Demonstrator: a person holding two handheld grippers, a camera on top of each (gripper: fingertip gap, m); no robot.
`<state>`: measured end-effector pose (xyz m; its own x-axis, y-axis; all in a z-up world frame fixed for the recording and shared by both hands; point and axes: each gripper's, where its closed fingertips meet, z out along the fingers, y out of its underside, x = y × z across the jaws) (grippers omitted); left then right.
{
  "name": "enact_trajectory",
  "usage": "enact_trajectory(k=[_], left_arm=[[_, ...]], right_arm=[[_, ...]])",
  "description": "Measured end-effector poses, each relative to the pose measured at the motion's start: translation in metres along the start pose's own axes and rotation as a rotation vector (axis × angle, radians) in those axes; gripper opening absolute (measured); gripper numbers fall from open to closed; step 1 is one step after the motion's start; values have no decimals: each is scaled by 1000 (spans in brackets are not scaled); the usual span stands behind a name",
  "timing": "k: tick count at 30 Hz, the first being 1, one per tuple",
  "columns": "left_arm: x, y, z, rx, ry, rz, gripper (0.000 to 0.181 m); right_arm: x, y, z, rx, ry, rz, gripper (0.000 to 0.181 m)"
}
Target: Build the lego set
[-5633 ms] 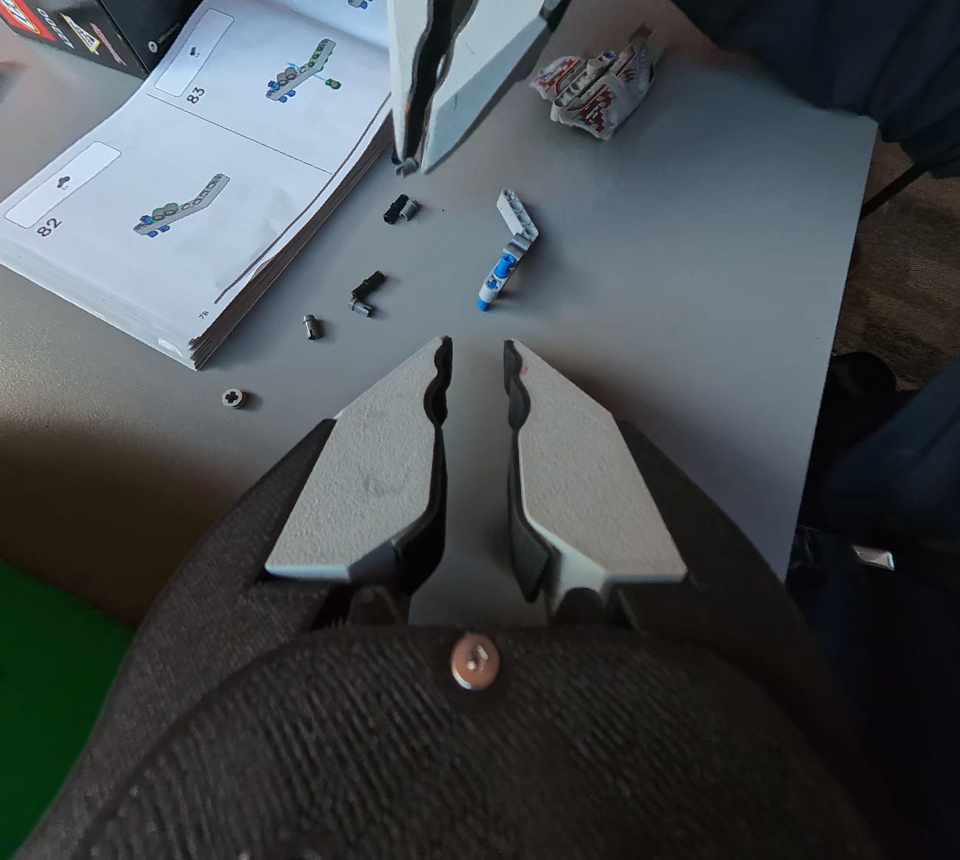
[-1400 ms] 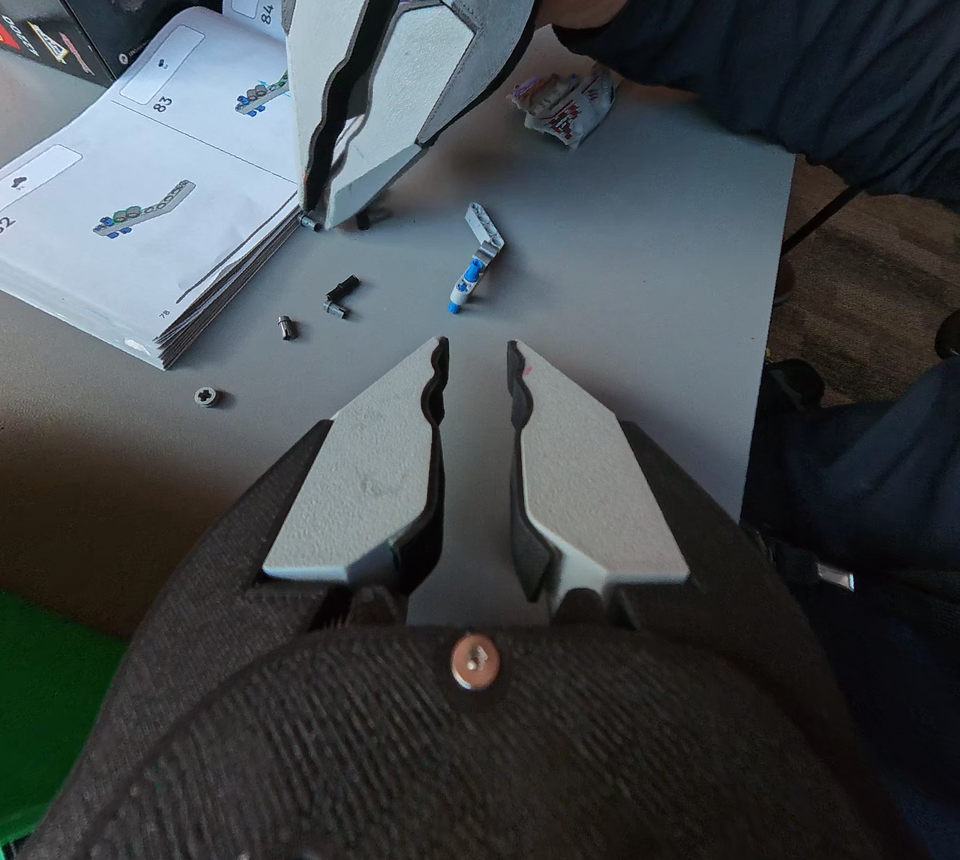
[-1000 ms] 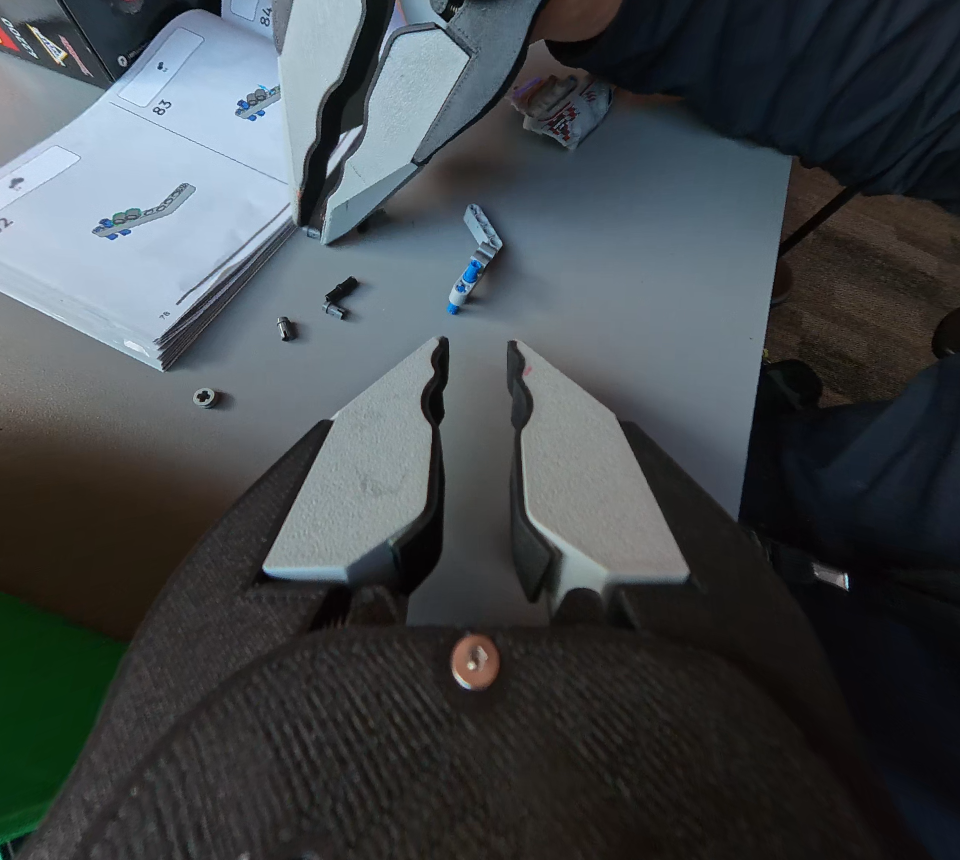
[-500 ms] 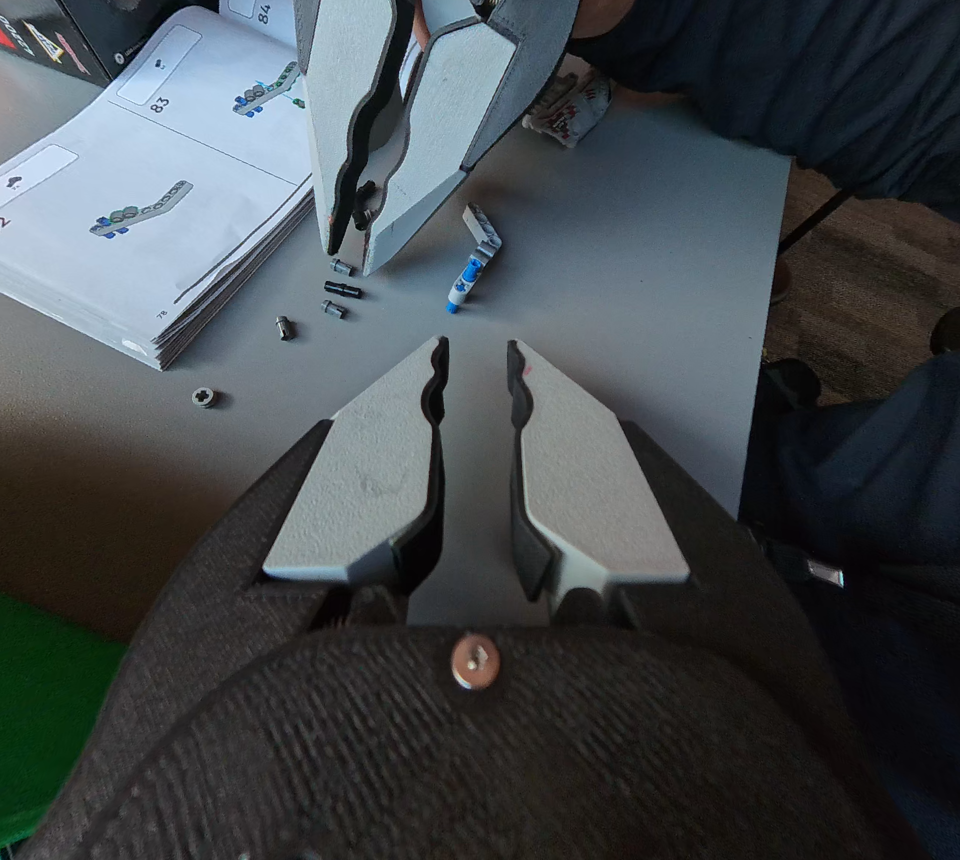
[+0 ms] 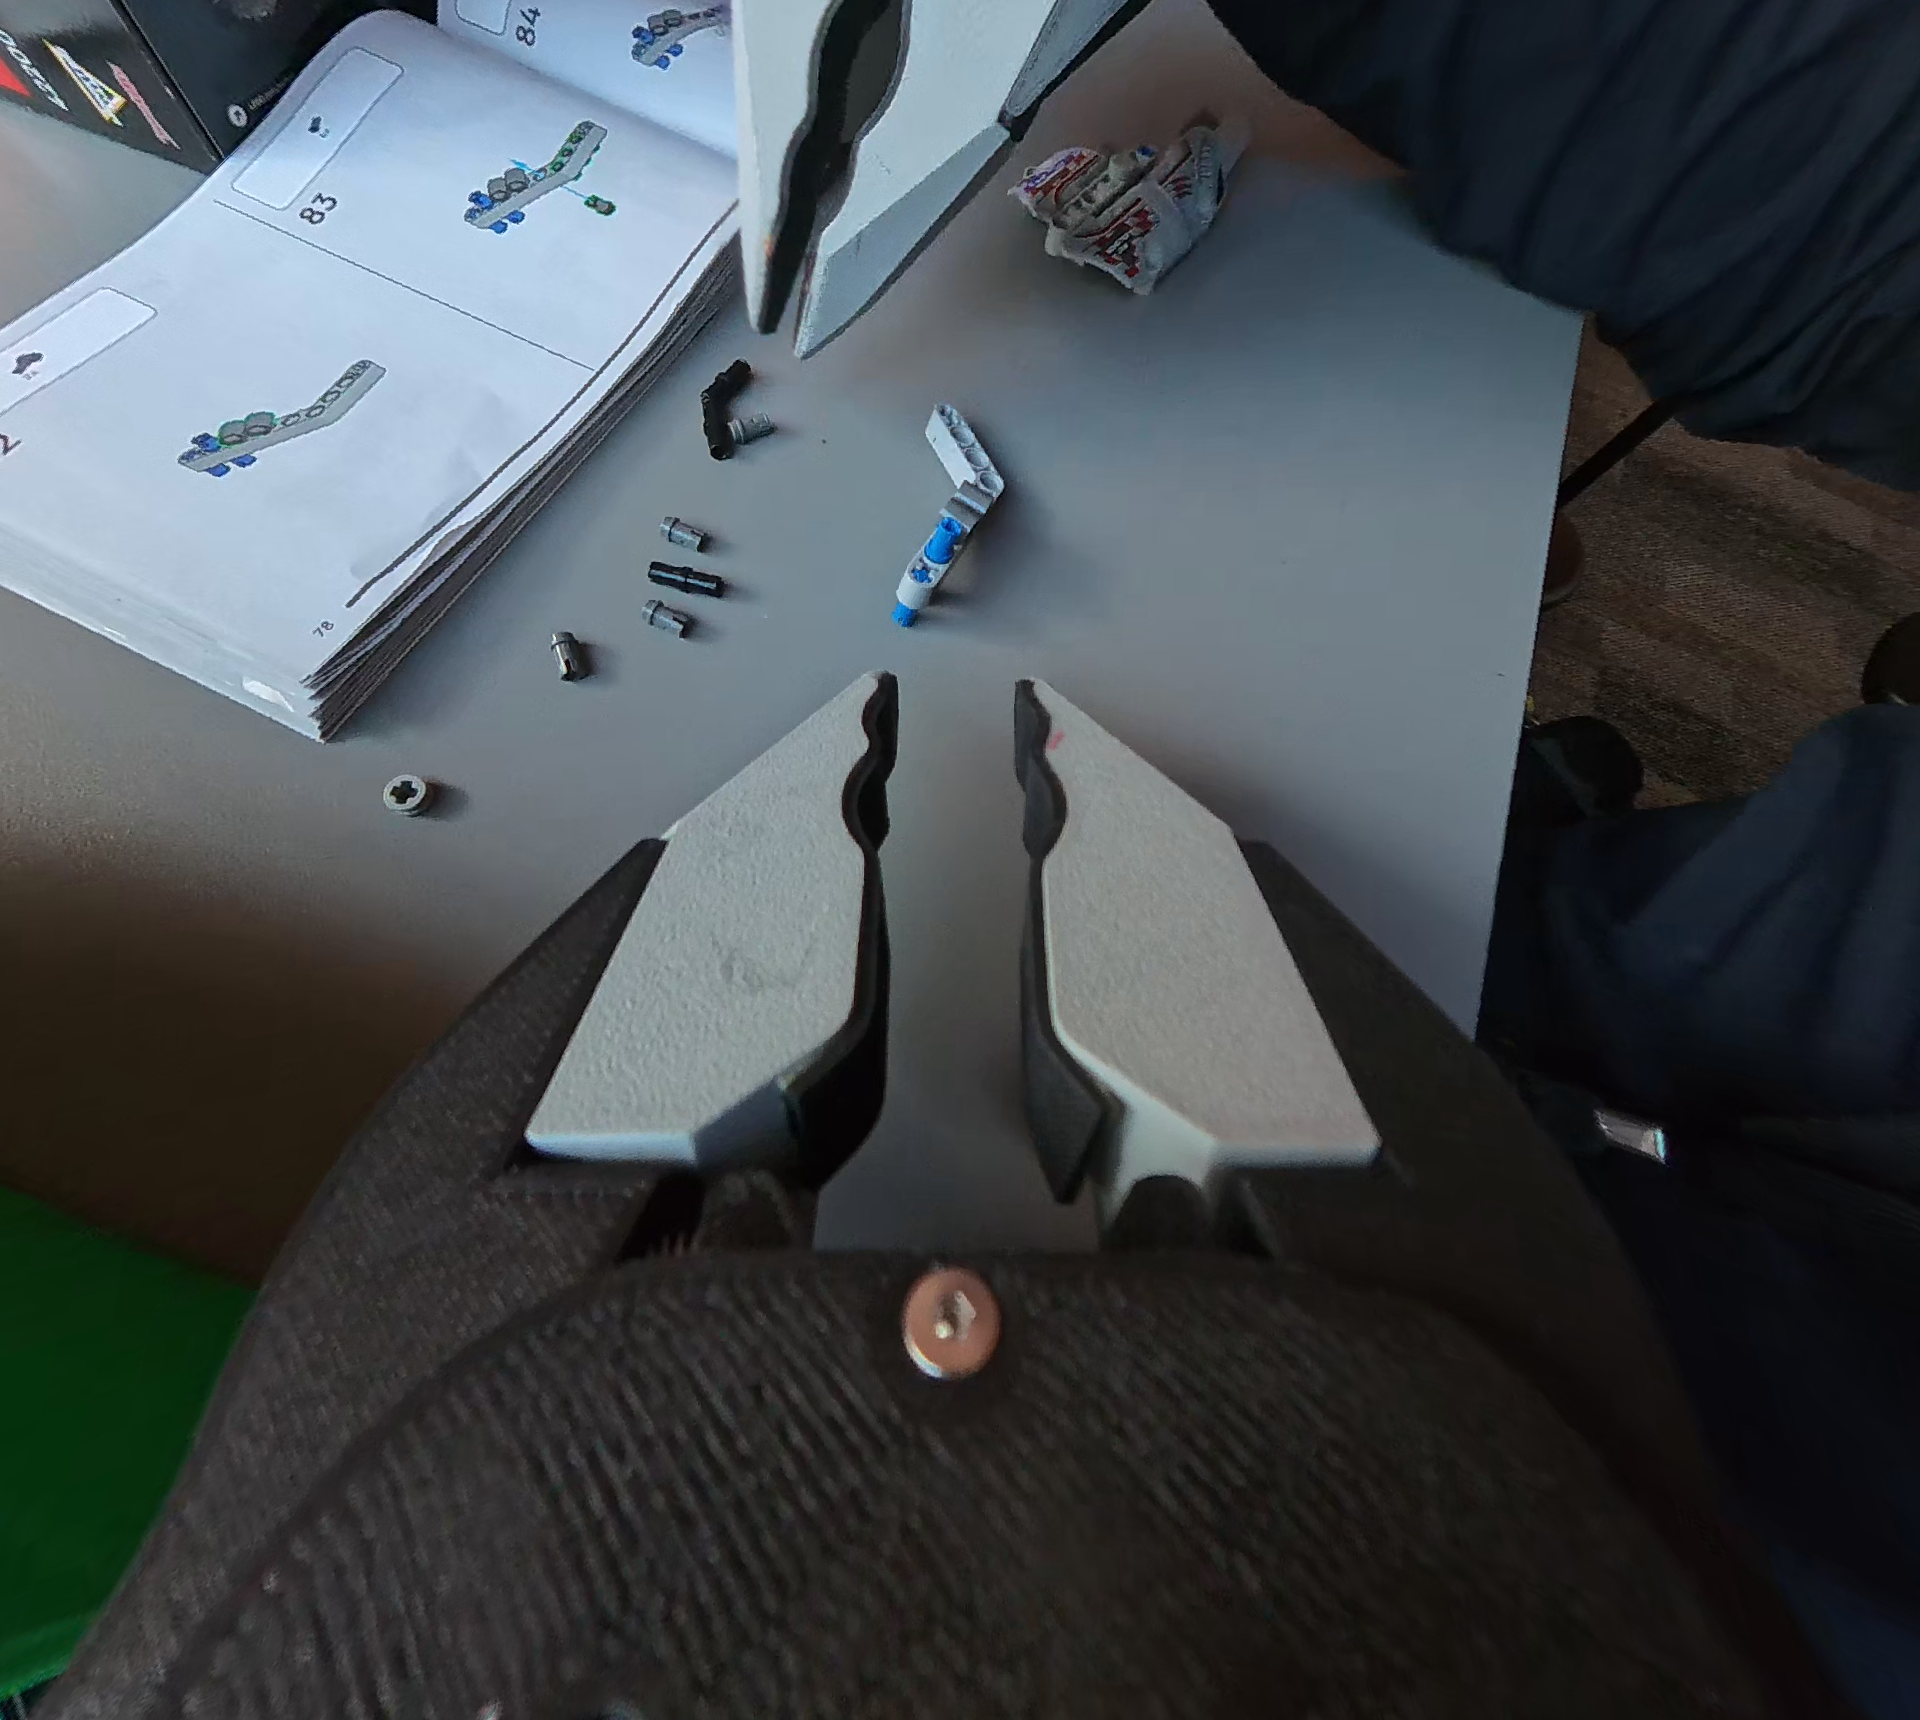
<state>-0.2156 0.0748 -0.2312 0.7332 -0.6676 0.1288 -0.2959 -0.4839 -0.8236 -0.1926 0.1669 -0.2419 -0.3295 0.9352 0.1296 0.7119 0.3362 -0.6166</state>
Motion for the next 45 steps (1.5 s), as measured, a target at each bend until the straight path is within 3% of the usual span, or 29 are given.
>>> enact_trajectory(k=[7,12,25,34,45], left_arm=[[0,0,1,-4,4,-2,20],[1,0,1,-2,9,-3,20],[2,0,1,-2,11,-1,20],[1,-1,-1,7,15,-16,22],[7,-4,-1,27,130,-67,30]], right_arm=[[-2,6,20,-61,-12,4,0],[-8,-5,27,-25,-52,-23,2],[-2,-5,19,-31,-22,-19,10],[6,-16,-37,152,11,44,32],[1,17,-70,340,-54,97,43]])
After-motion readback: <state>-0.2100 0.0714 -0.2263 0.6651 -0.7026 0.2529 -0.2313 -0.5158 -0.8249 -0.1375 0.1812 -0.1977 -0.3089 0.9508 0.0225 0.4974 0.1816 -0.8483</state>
